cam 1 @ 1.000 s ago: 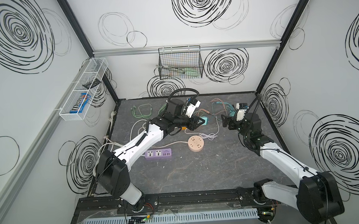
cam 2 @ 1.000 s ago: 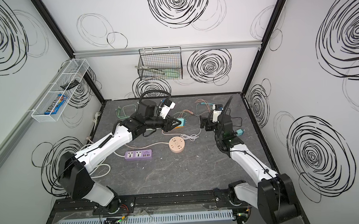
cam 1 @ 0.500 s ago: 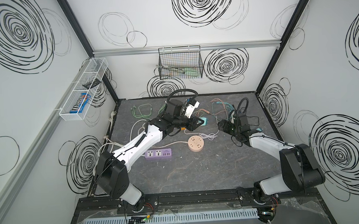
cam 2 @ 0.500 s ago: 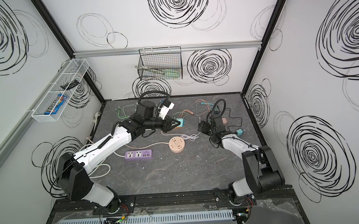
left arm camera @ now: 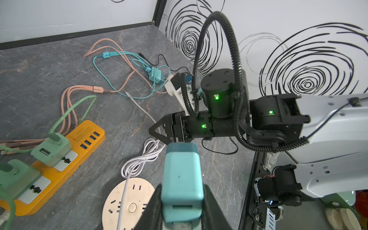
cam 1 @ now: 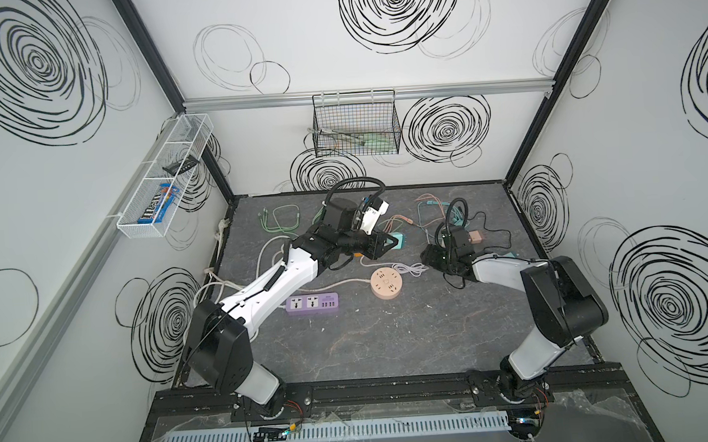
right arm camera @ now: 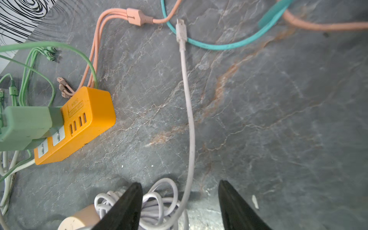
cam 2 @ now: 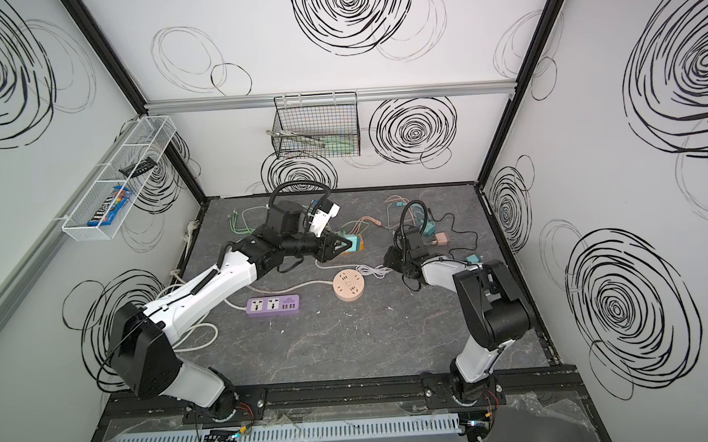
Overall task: Insert the plug
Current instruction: 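Open the right gripper and draw it back while the left holds the teal charger, then carry the teal charger over the round beige socket with the left gripper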
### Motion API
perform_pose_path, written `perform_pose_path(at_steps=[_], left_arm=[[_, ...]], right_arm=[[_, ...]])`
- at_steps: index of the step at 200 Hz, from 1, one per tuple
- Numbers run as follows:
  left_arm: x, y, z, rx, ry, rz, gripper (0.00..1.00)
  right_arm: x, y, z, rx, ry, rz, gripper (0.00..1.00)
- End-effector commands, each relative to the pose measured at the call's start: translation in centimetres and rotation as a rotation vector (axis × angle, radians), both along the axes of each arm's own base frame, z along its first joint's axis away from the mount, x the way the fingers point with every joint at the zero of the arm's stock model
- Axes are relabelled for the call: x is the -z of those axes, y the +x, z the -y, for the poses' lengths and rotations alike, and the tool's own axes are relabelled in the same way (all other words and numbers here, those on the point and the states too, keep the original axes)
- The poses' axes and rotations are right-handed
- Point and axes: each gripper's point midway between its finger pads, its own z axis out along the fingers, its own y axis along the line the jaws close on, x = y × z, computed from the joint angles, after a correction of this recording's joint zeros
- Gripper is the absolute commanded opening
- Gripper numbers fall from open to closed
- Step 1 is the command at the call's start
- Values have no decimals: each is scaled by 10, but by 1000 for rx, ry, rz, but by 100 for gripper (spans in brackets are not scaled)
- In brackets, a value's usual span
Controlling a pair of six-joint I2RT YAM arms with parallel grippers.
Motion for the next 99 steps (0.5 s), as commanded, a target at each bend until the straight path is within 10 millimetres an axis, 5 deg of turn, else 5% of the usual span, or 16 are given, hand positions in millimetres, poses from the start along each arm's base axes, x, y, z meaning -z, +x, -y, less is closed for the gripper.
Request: perform_pose_path(at_steps=[1, 44, 99], left_arm=[[-25, 0, -2, 4, -58, 68, 0], [-29, -2, -6, 1, -73, 72, 0], [-80, -9, -29, 4, -220, 159, 0]], right_arm=[[-5, 9, -7, 3, 9, 33, 53], [-11, 10, -3, 33, -25, 79, 20], [-115, 4, 4, 102, -172, 444, 7]])
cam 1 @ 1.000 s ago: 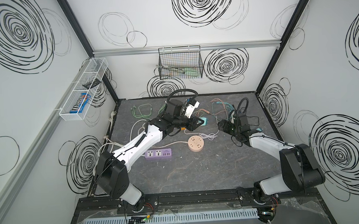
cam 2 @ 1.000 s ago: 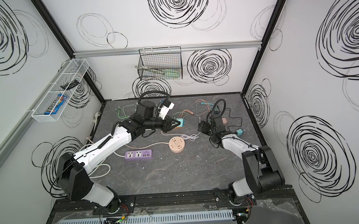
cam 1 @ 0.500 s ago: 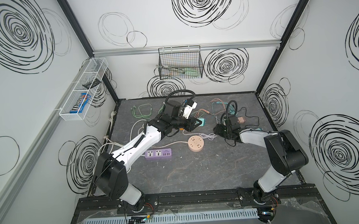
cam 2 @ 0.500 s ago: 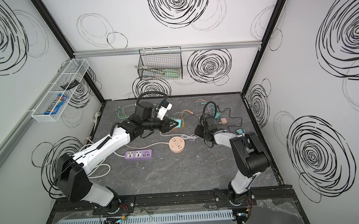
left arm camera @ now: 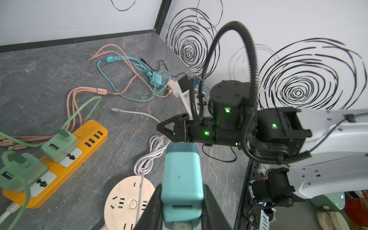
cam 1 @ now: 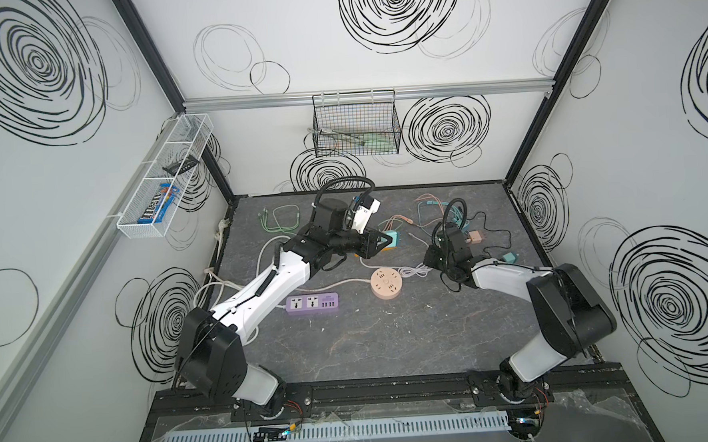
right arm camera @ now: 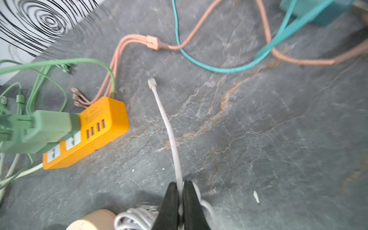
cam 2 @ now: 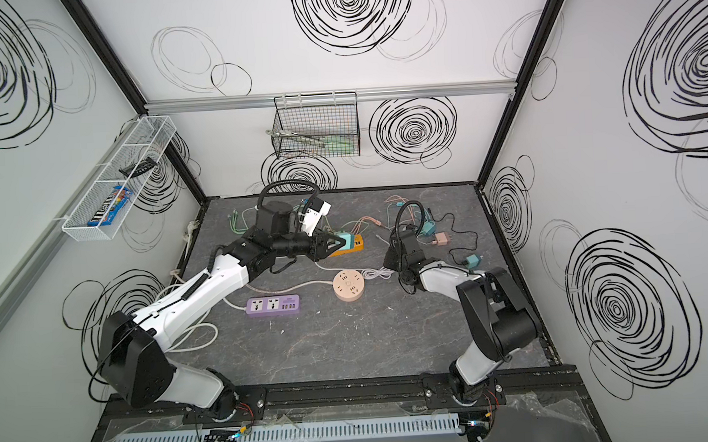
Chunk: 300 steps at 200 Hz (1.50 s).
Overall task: Insert the plug
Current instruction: 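Carry the teal charger over the round beige socket with the left gripper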
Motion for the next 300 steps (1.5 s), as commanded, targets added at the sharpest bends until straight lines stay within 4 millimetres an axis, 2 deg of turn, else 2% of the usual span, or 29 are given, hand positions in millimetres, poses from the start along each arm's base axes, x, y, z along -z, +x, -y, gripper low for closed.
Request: perform_pose_path(at_steps=[1, 22, 50, 69, 88, 128, 163, 201, 228, 241, 251, 264, 278, 300], left_arm=[[-60, -8, -7, 27, -143, 151, 0], [-88, -12, -20, 2, -206, 217, 0], [-122, -12, -51, -93, -278, 319, 0], [-140, -9, -73, -165, -311, 354, 0], [-151, -4, -96, -248, -323, 354, 0], [-160, 18, -165, -547, -248, 386, 0], [-151, 30, -225, -812, -103, 407, 0], [-148, 34, -313, -1187, 159, 439, 0], [-164, 26, -380, -1434, 278, 472, 0], [-175, 20, -411, -1563, 339, 502, 0], [-182, 16, -427, -1642, 388, 529, 0], [-181, 18, -437, -1672, 430, 533, 0], [-172, 28, -431, -1636, 466, 523, 0], [-149, 51, -400, -1497, 471, 485, 0]], right_arm=[[-66, 6, 8, 65, -85, 247, 7], [-113, -3, -4, 32, -126, 407, 5], [-159, -17, -24, -30, -99, 573, 3], [-183, -25, -44, -111, -125, 677, 2], [-195, -27, -71, -229, -142, 731, 2], [-204, -33, -148, -513, -105, 812, 1], [-195, -31, -218, -684, -53, 809, 0], [-173, -33, -293, -843, 4, 813, 0], [-159, -29, -343, -906, 47, 787, 1], [-153, -25, -360, -921, 57, 767, 12], [-148, -21, -365, -904, 52, 752, 31], [-144, -15, -363, -880, 40, 734, 58], [-140, -14, -355, -888, 16, 707, 72], [-134, -11, -330, -877, -13, 656, 82]])
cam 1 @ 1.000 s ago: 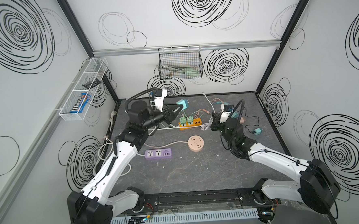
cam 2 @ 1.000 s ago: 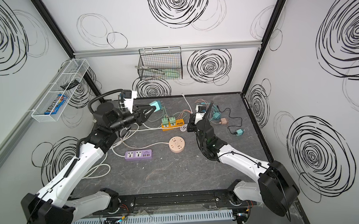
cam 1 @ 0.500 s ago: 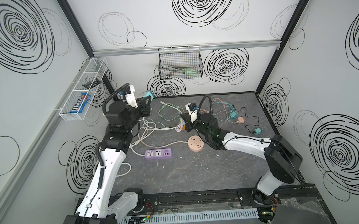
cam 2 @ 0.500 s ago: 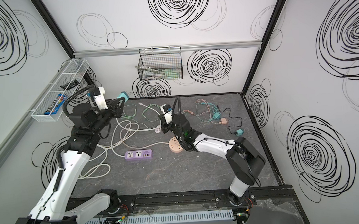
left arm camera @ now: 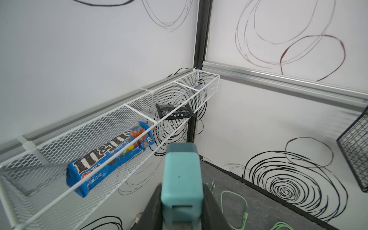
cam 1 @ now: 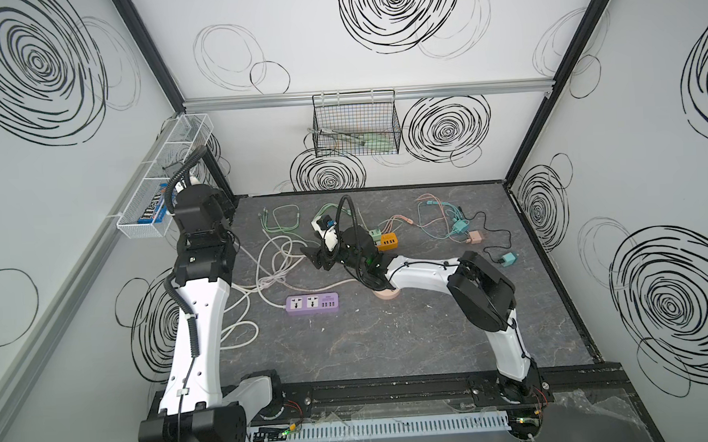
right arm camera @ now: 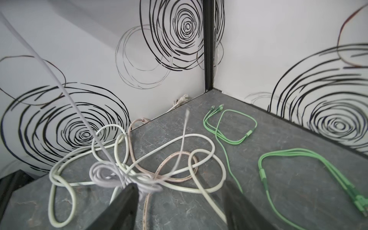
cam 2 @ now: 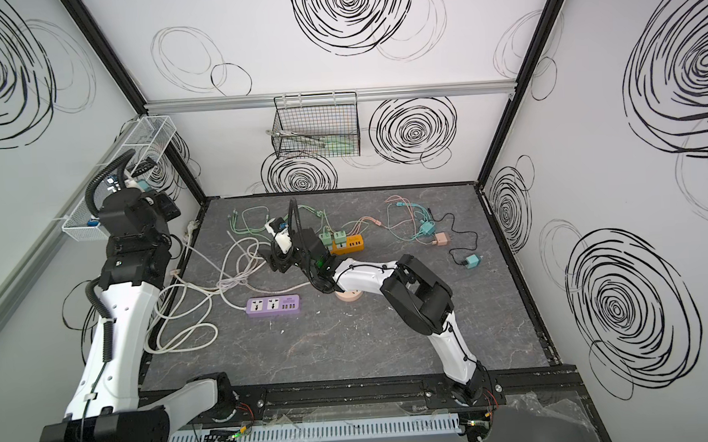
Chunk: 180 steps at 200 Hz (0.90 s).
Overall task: Insert the plug
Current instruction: 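Carry the teal charger over the round beige socket with the left gripper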
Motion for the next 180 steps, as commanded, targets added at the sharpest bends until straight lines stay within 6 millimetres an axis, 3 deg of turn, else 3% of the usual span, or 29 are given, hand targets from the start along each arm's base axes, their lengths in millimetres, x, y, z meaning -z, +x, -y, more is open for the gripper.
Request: perform_pose_path(at_steps=[1, 33, 38, 67, 88, 125, 148, 180], left_arm=[[-3, 16, 20, 59, 52, -7, 0], [32, 45, 85, 266, 87, -128, 0], [38, 49, 99, 309, 95, -148, 0], [84, 57, 196, 656, 109, -280, 0], [118, 42, 260, 882, 139, -367, 0], [180, 0, 343, 1228, 261, -577, 0], [214, -24, 377, 1387, 338, -739, 0], [255, -42, 408, 1499, 370, -967, 0]], right_arm=[[-20, 7, 28, 37, -7, -6, 82], [-27, 2, 73, 46, -16, -29, 92], [-29, 1, 80, 46, -17, -32, 99], [-37, -5, 129, 91, -13, -67, 97], [-36, -6, 174, 204, 0, -115, 97], [-22, -11, 252, 433, -22, -140, 97], [-10, -16, 284, 484, -1, -186, 97], [5, -19, 311, 543, 15, -241, 97]])
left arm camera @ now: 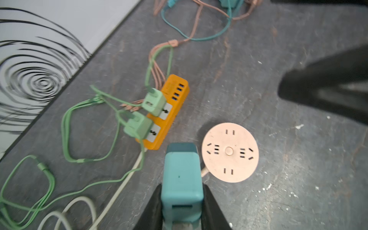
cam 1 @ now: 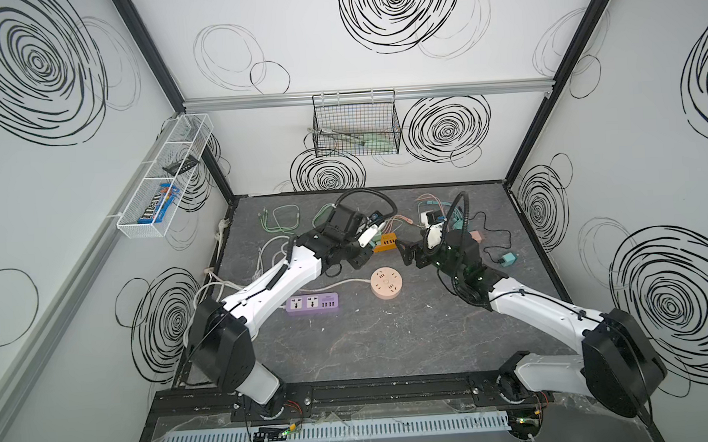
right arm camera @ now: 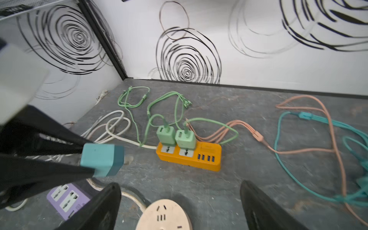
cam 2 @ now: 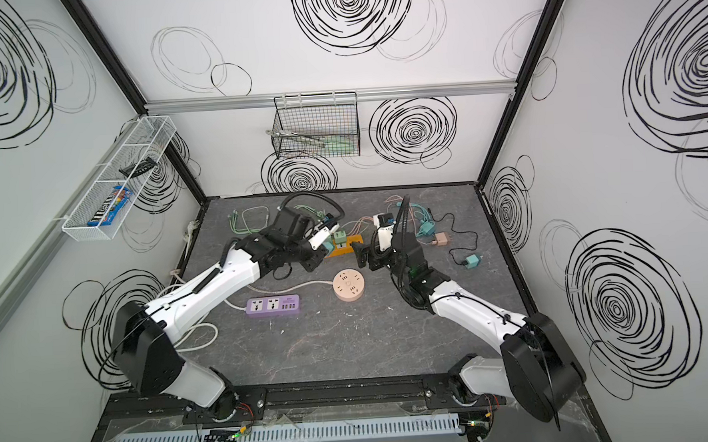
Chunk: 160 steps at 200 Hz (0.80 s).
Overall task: Insert the plug
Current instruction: 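Carry the teal charger over the round beige socket with the left gripper, then lower the teal charger prongs into the beige socket with the left gripper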
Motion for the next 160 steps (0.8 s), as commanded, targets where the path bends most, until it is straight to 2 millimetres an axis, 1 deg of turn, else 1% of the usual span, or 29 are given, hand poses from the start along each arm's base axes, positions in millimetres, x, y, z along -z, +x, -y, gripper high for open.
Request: perform_pose_path(at_steps=[1, 23, 47, 84, 103, 138, 160], left_arm=[[18, -21, 19, 144, 81, -123, 0], [40, -27, 30, 170, 145, -232, 0], [54, -26, 36, 161, 199, -265, 0], [56, -24, 38, 140, 205, -262, 0], [57, -20, 37, 114, 200, -260, 0], [57, -12, 42, 76, 155, -262, 0], [63, -8, 44, 64, 167, -276, 0]], right_arm=[[8, -3, 18, 59, 30, -48, 97], [14, -3, 30, 93, 31, -82, 97], [18, -2, 43, 135, 23, -101, 97], [25, 0, 67, 221, 19, -127, 97], [29, 0, 75, 245, 20, -144, 97], [34, 1, 78, 250, 28, -166, 97], [34, 3, 76, 248, 37, -174, 97]])
